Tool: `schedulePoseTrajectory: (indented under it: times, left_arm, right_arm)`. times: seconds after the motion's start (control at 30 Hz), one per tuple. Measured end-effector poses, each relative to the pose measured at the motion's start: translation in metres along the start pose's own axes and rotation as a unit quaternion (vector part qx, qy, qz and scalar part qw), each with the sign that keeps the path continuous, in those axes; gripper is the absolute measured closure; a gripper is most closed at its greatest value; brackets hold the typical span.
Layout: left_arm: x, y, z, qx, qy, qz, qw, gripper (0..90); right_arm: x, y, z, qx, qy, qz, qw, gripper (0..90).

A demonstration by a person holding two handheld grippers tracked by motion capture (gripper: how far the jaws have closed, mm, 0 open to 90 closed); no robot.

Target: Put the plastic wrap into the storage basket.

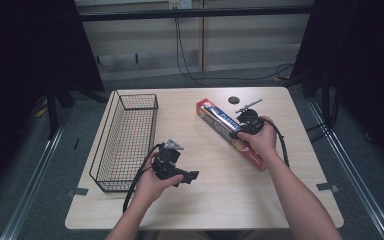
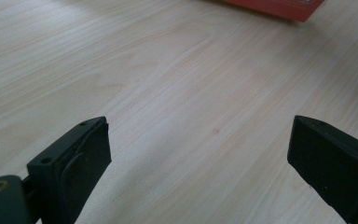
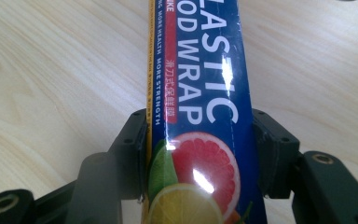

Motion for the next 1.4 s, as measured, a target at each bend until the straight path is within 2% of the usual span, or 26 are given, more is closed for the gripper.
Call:
schedulePoseTrajectory:
  times: [0.03,0.17,0.23,0.27,0.33,0.43,0.5,0.53,0.57,0.67,0.7,0.73,0.87,0.9,0.97,1.03,1.07,1.1,1.13,1.2,1.23,1.3,1.33,1.37,1.4]
  left_arm:
    - [-0.001,-0.001,0.0,0.0,0.0,-0.002,1.0,5.8]
    - [-0.006,-0.006,0.0,0.005,0.002,0.017,0.9998,5.1]
    - [-0.011,-0.01,0.0,0.022,0.006,0.029,0.9993,2.8]
    - [-0.014,-0.012,0.0,0.023,0.012,0.03,0.9992,2.4]
    - [-0.023,-0.017,0.0,0.015,0.018,0.019,0.9995,2.2]
    - [-0.037,-0.025,-0.001,0.014,0.038,0.016,0.9991,1.9]
    - [-0.046,-0.029,-0.003,0.03,0.04,0.014,0.9986,1.8]
    - [-0.046,-0.029,-0.003,0.03,0.04,0.014,0.9986,1.8]
    - [-0.053,-0.031,-0.004,0.031,0.052,0.009,0.9981,1.8]
    - [-0.062,-0.031,-0.007,0.027,0.071,-0.011,0.9971,2.0]
    - [-0.065,-0.029,-0.007,0.032,0.069,-0.008,0.9971,1.9]
    - [-0.068,-0.029,-0.007,0.03,0.087,-0.028,0.9954,1.9]
    - [-0.079,-0.026,-0.001,0.03,0.115,-0.028,0.9925,3.3]
    - [-0.083,-0.026,-0.001,0.027,0.128,-0.032,0.9909,3.7]
    - [-0.09,-0.026,0.001,0.021,0.14,-0.035,0.9893,4.8]
    - [-0.098,-0.025,0.002,0.021,0.142,-0.033,0.9891,4.8]
    - [-0.102,-0.026,0.002,0.018,0.152,-0.039,0.9874,4.9]
    - [-0.102,-0.026,0.002,0.018,0.152,-0.039,0.9874,4.9]
    - [-0.109,-0.024,0.004,0.013,0.176,-0.044,0.9833,4.9]
    - [-0.115,-0.022,0.005,0.008,0.199,-0.05,0.9786,4.9]
    - [-0.115,-0.022,0.005,0.008,0.199,-0.05,0.9786,4.9]
    - [-0.121,-0.02,0.004,0.019,0.205,-0.057,0.977,5.1]
    - [-0.124,-0.016,0.003,0.02,0.21,-0.062,0.9754,5.1]
    - [-0.127,-0.011,0.002,0.018,0.224,-0.071,0.9718,5.1]
    - [-0.129,-0.008,0.002,0.017,0.224,-0.078,0.9713,5.2]
  right_arm:
    - [0.0,-0.004,0.001,-0.003,0.003,0.0,1.0,45.6]
    - [0.0,-0.019,0.005,-0.012,-0.006,0.016,0.9998,45.6]
    - [0.001,-0.027,0.004,-0.017,-0.005,0.021,0.9996,45.5]
    - [0.001,-0.031,0.005,-0.019,-0.009,0.024,0.9995,45.5]
    - [0.002,-0.038,0.004,-0.023,-0.012,0.029,0.9992,45.5]
    - [0.003,-0.046,0.001,-0.031,-0.022,0.037,0.9986,45.5]
    - [0.003,-0.052,-0.002,-0.032,-0.028,0.038,0.9984,45.5]
    - [0.003,-0.052,-0.002,-0.032,-0.028,0.038,0.9984,45.5]
    - [0.004,-0.058,-0.005,-0.036,-0.033,0.04,0.998,45.5]
    - [0.005,-0.064,-0.01,-0.045,-0.045,0.045,0.9969,45.5]
    - [0.005,-0.066,-0.012,-0.046,-0.051,0.044,0.9966,45.5]
    - [0.006,-0.068,-0.014,-0.048,-0.054,0.044,0.9964,45.5]
    - [0.008,-0.074,-0.021,-0.058,-0.072,0.05,0.9945,45.5]
    - [0.008,-0.076,-0.023,-0.06,-0.075,0.051,0.994,45.5]
    - [0.008,-0.078,-0.026,-0.069,-0.08,0.053,0.993,45.5]
    - [0.008,-0.082,-0.031,-0.074,-0.088,0.055,0.9919,45.5]
    - [0.007,-0.083,-0.033,-0.078,-0.095,0.058,0.9908,45.5]
    - [0.007,-0.083,-0.033,-0.078,-0.095,0.058,0.9908,45.5]
    - [0.007,-0.085,-0.037,-0.081,-0.102,0.056,0.9899,45.5]
    - [0.007,-0.087,-0.04,-0.084,-0.109,0.058,0.9888,45.5]
    - [0.007,-0.088,-0.041,-0.085,-0.11,0.057,0.9887,45.5]
    - [0.006,-0.089,-0.042,-0.091,-0.112,0.06,0.9878,45.5]
    - [0.006,-0.092,-0.044,-0.096,-0.114,0.06,0.987,45.5]
    - [0.006,-0.093,-0.045,-0.098,-0.115,0.058,0.9868,45.5]
    - [0.006,-0.094,-0.045,-0.098,-0.115,0.06,0.9867,45.4]
Point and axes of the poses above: each handheld gripper's, and its own axes: y roughly forward along the jaws, x roughly out of its underside, z roughly to its right, the point moved 1 cm from there along y, roughly forward along the jaws, and after that the axes turned 10 degrees about x, right-handed, at the moved point
